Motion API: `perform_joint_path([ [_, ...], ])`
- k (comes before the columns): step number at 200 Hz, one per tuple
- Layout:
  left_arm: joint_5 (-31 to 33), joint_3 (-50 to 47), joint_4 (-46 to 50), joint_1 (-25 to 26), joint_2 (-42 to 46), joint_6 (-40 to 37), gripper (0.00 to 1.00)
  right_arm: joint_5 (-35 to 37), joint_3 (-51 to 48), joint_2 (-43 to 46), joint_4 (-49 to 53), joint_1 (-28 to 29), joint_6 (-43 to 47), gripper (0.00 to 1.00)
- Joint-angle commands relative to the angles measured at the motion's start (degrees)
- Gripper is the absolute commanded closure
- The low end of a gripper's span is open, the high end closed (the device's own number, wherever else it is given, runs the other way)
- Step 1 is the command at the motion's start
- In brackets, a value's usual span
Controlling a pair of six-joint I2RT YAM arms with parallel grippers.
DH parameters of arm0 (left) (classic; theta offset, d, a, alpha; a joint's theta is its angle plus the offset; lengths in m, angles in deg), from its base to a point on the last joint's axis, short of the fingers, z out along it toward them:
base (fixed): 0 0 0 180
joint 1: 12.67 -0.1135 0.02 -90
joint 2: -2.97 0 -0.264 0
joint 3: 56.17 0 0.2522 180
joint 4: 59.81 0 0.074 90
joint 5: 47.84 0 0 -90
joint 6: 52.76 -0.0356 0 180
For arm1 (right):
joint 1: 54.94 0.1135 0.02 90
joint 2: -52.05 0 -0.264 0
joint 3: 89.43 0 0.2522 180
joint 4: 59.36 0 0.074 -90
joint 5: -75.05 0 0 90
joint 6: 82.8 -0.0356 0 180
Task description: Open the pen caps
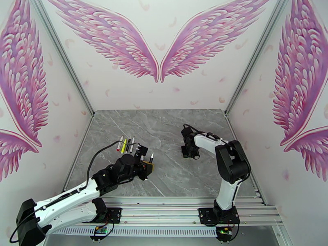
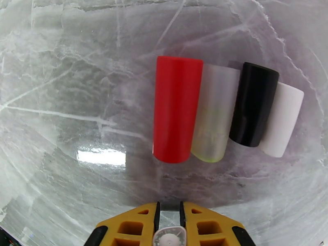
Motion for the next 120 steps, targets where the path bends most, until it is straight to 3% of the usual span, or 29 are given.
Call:
perform_joint_path([
  [1,-1.01,1.56,0.41,-0.29,-0.20,-0.62,0.98,0.55,1.37,-1.26,-0.01,-0.54,0.65,0.78],
  [120,-0.28,1.90,2.52,-0.35,0.78,-0.27,0.98,0.68,1.85,2.22,1.53,-0.65,-0.26,0.67],
])
